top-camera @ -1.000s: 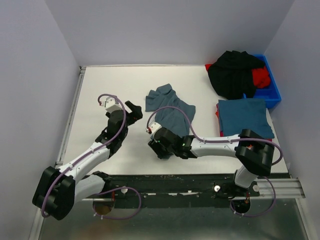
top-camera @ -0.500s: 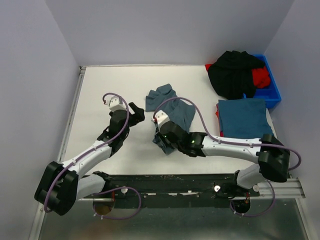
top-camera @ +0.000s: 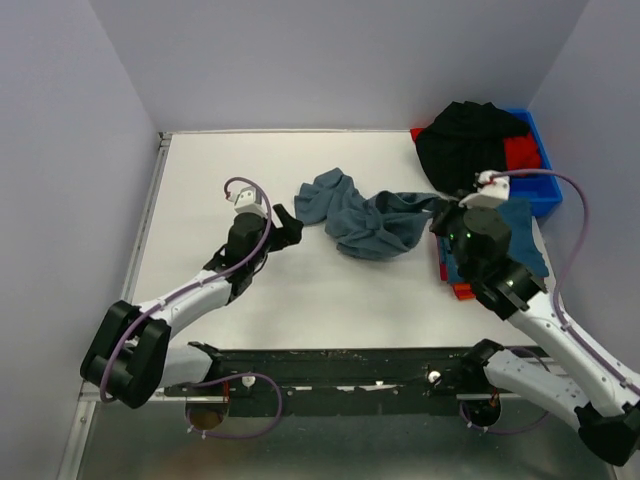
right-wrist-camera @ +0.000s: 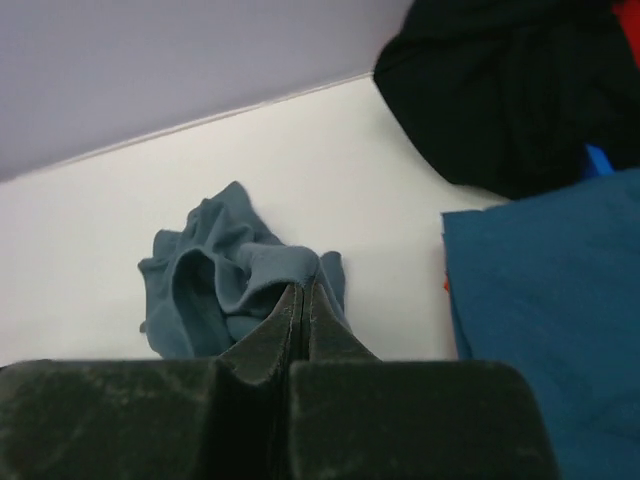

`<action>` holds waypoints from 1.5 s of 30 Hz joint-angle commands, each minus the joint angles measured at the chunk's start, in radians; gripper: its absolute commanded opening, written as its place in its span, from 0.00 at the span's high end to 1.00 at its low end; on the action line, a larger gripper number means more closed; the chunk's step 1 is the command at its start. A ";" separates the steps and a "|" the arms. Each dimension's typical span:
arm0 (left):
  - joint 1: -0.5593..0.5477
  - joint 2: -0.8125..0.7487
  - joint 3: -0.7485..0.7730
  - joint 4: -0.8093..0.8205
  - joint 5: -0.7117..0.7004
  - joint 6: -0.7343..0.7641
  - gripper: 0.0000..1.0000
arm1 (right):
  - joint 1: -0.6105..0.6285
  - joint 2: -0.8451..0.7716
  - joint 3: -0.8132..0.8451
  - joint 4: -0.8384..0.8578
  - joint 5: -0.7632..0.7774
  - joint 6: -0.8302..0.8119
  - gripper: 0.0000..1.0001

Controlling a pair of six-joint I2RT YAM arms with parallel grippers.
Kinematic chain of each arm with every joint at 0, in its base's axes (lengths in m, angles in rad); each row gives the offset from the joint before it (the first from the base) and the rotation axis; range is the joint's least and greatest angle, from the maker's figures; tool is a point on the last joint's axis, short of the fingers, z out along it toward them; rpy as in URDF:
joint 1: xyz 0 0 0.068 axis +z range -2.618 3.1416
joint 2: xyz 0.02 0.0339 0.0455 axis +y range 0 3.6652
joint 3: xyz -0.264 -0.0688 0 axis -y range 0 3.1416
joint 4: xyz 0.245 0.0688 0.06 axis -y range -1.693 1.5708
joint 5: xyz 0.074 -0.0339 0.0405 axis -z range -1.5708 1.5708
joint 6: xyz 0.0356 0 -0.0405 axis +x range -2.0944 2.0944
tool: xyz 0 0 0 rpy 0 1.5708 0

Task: Fold and stack the t-shirts
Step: Flatten out the tshirt

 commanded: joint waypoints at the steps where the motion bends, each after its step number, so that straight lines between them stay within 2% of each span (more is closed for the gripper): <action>1: -0.003 0.064 0.055 0.029 0.100 0.028 0.09 | -0.069 -0.136 -0.172 -0.067 0.104 0.154 0.99; 9: -0.018 0.234 0.157 -0.005 0.203 0.062 0.12 | -0.083 -0.137 -0.274 -0.065 0.043 0.198 0.99; 12: -0.018 0.297 0.205 -0.051 0.181 0.045 0.13 | -0.083 -0.121 -0.297 -0.028 0.028 0.198 0.99; 17: -0.017 0.388 0.294 -0.184 0.117 -0.035 0.23 | -0.083 -0.124 -0.311 -0.005 0.017 0.183 0.99; 20: -0.018 0.431 0.319 -0.220 0.085 -0.066 0.23 | -0.083 -0.141 -0.318 0.005 0.008 0.182 0.99; 26: -0.020 0.547 0.394 -0.238 0.143 -0.076 0.26 | -0.083 -0.182 -0.347 0.018 0.018 0.185 0.99; 33: -0.022 0.642 0.472 -0.279 0.141 -0.078 0.32 | -0.083 -0.218 -0.370 0.030 0.020 0.191 0.99; 35: -0.022 0.679 0.509 -0.308 0.138 -0.078 0.42 | -0.083 -0.221 -0.375 0.031 0.021 0.192 0.99; 40: -0.022 0.736 0.550 -0.331 0.095 -0.084 0.76 | -0.083 -0.236 -0.383 0.042 0.017 0.191 0.99; 42: -0.020 0.741 0.578 -0.373 0.077 -0.073 0.94 | -0.083 -0.239 -0.387 0.044 0.012 0.191 0.99; 43: -0.021 0.729 0.581 -0.376 0.074 -0.066 1.00 | -0.083 -0.239 -0.389 0.047 0.011 0.189 0.99; 45: -0.021 0.695 0.570 -0.365 0.060 -0.061 1.00 | -0.083 -0.238 -0.392 0.050 0.009 0.189 0.99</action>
